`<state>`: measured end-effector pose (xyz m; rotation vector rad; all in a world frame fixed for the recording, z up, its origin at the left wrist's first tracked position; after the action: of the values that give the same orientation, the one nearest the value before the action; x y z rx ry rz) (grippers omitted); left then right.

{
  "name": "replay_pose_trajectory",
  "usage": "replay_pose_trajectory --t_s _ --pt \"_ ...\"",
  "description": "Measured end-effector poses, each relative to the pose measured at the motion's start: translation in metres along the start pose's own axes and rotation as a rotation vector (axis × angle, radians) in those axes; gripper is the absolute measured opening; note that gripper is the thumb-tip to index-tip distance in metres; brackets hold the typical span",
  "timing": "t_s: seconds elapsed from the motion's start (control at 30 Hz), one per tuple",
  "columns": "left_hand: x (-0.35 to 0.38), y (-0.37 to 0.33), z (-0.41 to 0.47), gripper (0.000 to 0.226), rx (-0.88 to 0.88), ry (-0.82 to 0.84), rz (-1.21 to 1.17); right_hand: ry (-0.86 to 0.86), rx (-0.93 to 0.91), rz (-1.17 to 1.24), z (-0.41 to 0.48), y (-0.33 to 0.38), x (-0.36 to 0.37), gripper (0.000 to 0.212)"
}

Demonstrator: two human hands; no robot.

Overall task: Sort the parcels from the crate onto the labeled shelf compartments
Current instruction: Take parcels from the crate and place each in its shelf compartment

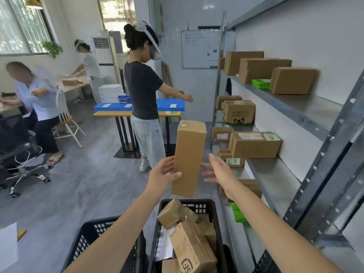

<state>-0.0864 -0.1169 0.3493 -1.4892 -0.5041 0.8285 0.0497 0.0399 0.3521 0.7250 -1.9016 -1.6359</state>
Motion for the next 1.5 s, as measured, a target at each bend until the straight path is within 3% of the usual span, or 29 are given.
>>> replay_pose_trajectory --t_s 0.1,0.2,0.27,0.37,0.43,0.67,0.73,0.87,1.07,1.5 --pt "-0.010 -0.011 -0.002 0.058 0.087 -0.061 0.057 0.030 0.083 0.098 -0.003 0.003 0.010 0.044" --pt "-0.015 -0.014 -0.003 0.048 0.123 -0.081 0.108 0.105 0.145 0.181 -0.005 -0.004 0.019 0.070" --pt "-0.017 -0.015 -0.003 0.048 0.119 -0.077 0.126 0.149 0.194 0.266 -0.006 -0.010 0.024 0.064" --pt "-0.021 -0.015 -0.002 0.055 0.093 -0.065 0.151 0.239 0.191 0.295 -0.010 -0.010 0.028 0.028" --pt "-0.022 -0.017 -0.002 0.054 0.088 -0.059 0.200 0.225 0.164 0.252 -0.010 -0.010 0.026 0.018" --pt "-0.011 -0.017 0.000 0.044 -0.104 0.015 0.028 0.133 0.040 0.217 -0.001 0.002 0.016 0.036" --pt "-0.008 -0.021 0.002 0.039 -0.113 0.017 -0.010 0.144 -0.002 0.227 -0.002 0.008 0.018 0.032" --pt "-0.004 -0.024 0.006 0.018 -0.094 0.000 -0.100 0.139 -0.124 0.164 -0.003 0.016 0.018 0.045" --pt "0.004 -0.027 0.005 0.026 -0.020 -0.008 -0.168 0.097 -0.278 0.084 -0.012 0.027 0.011 0.056" --pt "0.003 -0.055 -0.001 0.033 0.100 -0.046 -0.266 0.019 -0.379 0.096 -0.031 0.057 0.009 0.052"
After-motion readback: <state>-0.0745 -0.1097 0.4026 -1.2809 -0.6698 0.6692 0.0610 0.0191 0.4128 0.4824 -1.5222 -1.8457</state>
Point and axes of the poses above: each hand's wrist, its own z-axis towards the middle knuckle, its own x-axis out of the palm, y = z × x, the point moved 9 cm from there along z, towards the middle knuckle, and after that the axes turned 7 degrees about z, right-handed, at the moved point
